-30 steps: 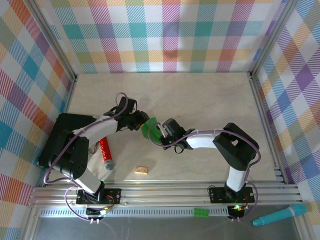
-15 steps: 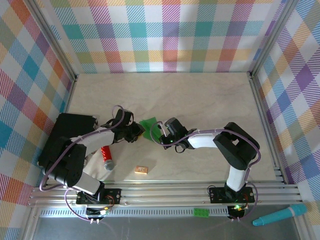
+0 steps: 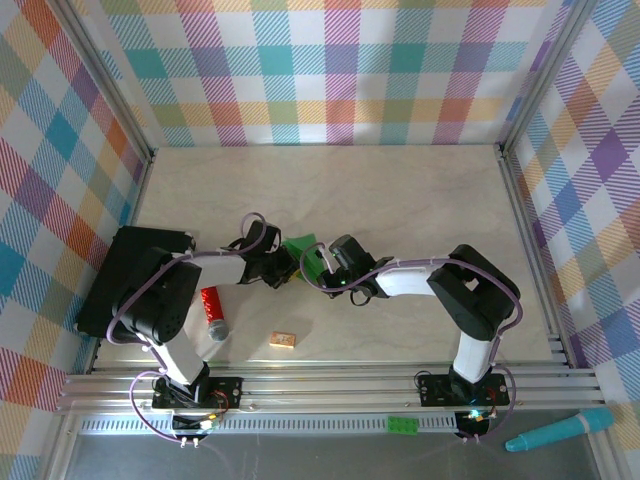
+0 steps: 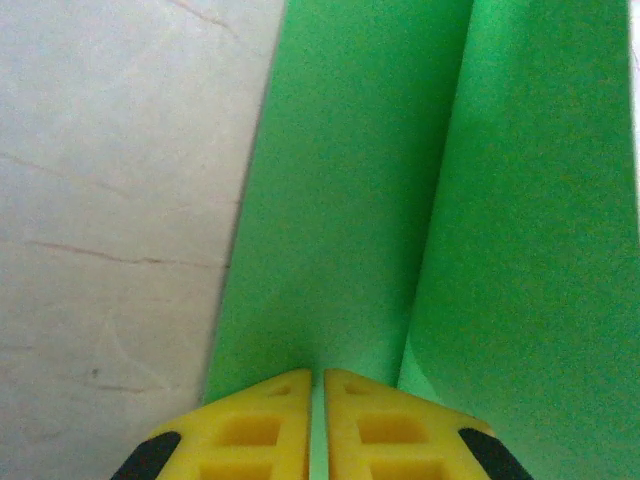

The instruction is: Fold a paper plane with a square sheet of paper (pick it up from the middle)

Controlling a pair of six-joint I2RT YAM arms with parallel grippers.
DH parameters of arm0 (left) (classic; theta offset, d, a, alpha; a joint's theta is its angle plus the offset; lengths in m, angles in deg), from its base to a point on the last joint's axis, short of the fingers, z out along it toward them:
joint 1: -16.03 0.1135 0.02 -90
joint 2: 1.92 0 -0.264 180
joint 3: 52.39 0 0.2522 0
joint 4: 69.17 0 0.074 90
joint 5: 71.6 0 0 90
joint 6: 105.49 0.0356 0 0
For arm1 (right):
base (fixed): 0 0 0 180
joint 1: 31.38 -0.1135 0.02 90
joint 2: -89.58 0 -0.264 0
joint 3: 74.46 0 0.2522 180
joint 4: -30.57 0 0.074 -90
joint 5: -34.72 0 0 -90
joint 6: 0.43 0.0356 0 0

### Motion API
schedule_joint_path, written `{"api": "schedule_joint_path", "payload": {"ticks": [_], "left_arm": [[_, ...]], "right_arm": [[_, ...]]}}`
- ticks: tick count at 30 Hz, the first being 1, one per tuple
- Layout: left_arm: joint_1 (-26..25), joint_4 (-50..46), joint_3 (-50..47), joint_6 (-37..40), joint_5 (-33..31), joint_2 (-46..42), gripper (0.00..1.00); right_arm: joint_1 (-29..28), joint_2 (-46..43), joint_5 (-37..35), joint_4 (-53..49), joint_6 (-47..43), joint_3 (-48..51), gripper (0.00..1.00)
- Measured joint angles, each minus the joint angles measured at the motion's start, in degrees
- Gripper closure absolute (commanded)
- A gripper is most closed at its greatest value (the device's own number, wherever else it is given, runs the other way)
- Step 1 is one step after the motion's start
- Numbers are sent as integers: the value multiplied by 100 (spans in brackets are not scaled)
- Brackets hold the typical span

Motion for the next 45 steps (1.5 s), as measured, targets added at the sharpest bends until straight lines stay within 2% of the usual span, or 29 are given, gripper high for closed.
{"api": "schedule_joint_path", "payload": {"ticks": [12,33,45], "left_arm": [[-48,-26,66,4,11,85,90],[-90,-22,151,7,44,173,90],[-101,-20,151,7,42,173,90]], "right_arm": [[0,-46,-20,-470,0,-166,70],[-85,-101,-157,-861,7,-348,67],[-111,-98,-264,-881,66,-352,80]]}}
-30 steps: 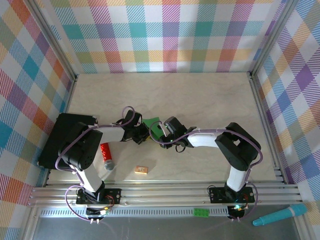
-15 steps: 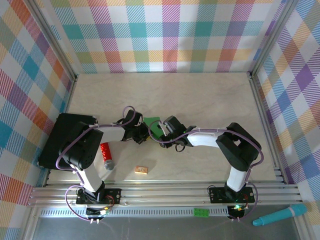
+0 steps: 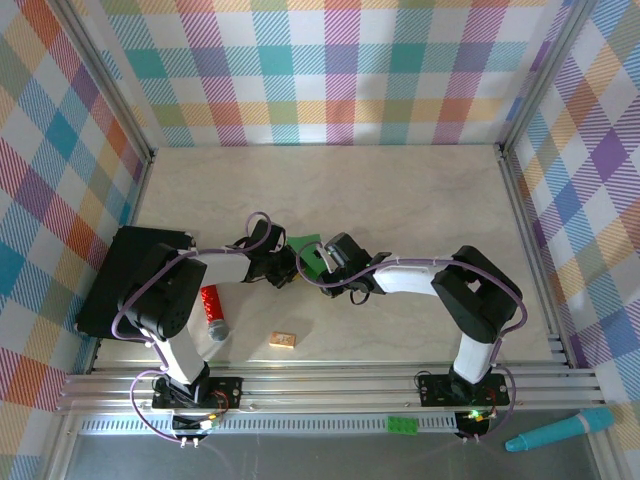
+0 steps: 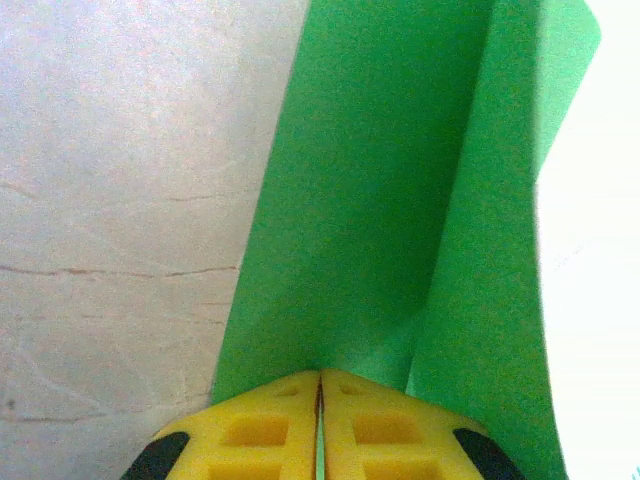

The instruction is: Fold a paper plane with a square sheet of paper (pick it up from the middle)

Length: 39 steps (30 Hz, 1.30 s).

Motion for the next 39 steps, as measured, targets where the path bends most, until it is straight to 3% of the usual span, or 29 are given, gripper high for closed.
{"api": "schedule_joint_path", "payload": {"ticks": [20,29,39], "left_arm": [[-13,-181,2,0,-44,-98,88],[-22,-503,-7,2,-323,-527,84],[-22,310,-540,-151,-142,-743,77]], "right_arm": [[0,39,79,13,223,17,86],[20,59,214,155,313,109,87],[385,59,942,654,542,389,87]]}}
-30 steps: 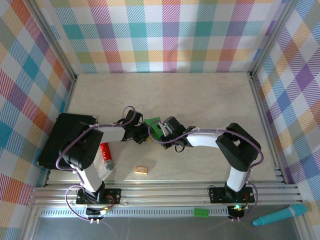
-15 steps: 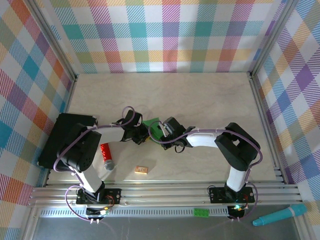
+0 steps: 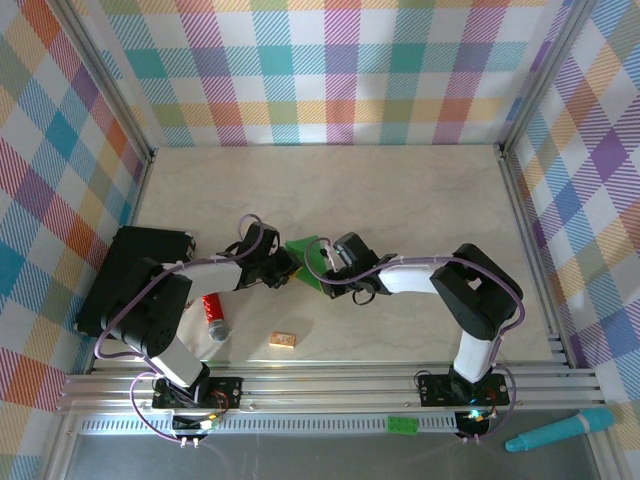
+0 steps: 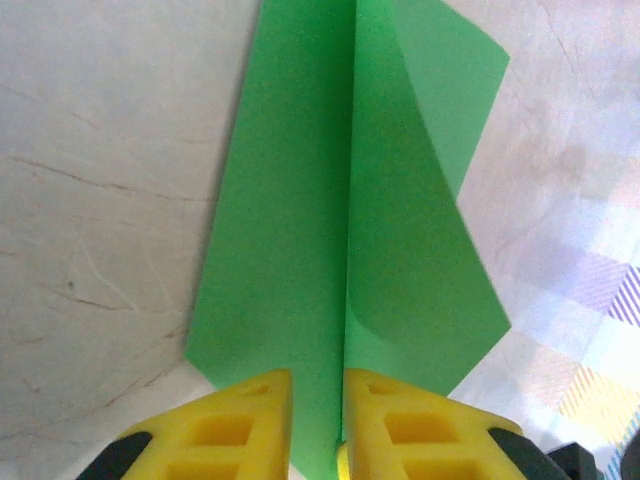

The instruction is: Fold a paper plane with a square sheet of paper (pick it up from the middle)

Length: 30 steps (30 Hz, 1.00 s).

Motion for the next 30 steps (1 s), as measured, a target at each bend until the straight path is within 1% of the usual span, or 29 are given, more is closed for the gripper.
{"api": "schedule_joint_path", "payload": {"ticks": [7,13,25,30], "left_arm": [[-103,914,-133,-146,348,103,69],[-125,1342,-133,-81,522,350,62],[-177,1300,66,197,684,745,55],[-179,831,334,334,636,765,53]], "right_arm": [[424,0,800,389,201,278,88],[684,0,1257,577,321,431,88],[817,0,1534,756,452,542,86],[833,0,1569,772,487,544,84]]}}
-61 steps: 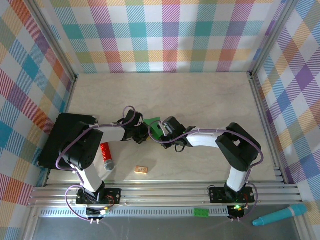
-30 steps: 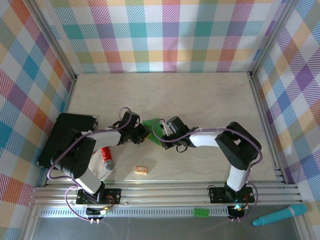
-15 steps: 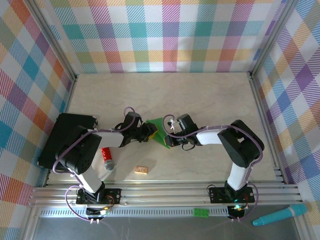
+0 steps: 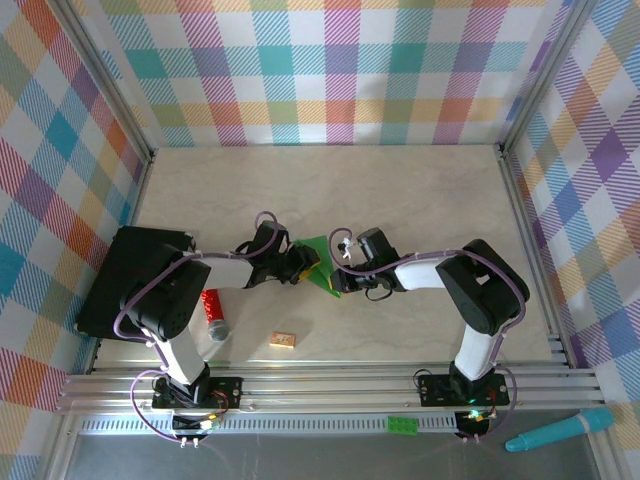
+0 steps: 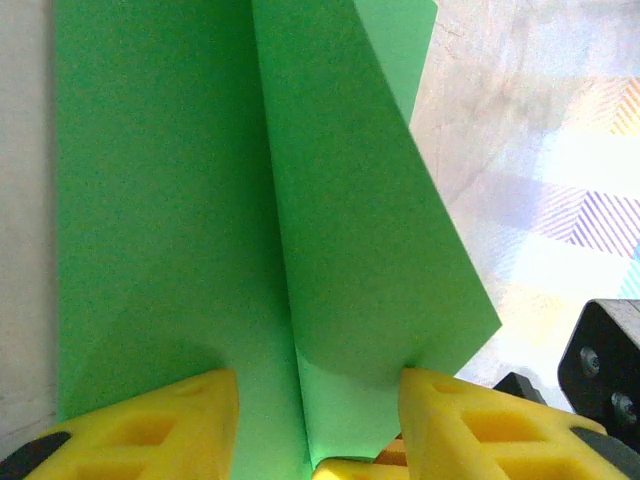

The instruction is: Fold a paper plane with a square sheet of paper (pick it up from the middle)

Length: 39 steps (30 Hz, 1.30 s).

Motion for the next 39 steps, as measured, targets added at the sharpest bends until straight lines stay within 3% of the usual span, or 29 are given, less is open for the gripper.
{"api": "schedule_joint_path", "payload": {"ticks": [12,20,28,39], "left_arm": [[-192,-1388,758,472,-420,192,47],[-310,-1974,1137,772,-656,315,43],[-385,-2245,1300,922,-800,369,42],[-389,-2354,1384,942,-800,413,42]], "right_arm": [[22,-44,184,-59,304,-31,69],[50,-302,31,-638,590,-37,64],[50,-341,-68,-933,866,-186,65],[50,-195,-28,-949,1058,-404,76]]}}
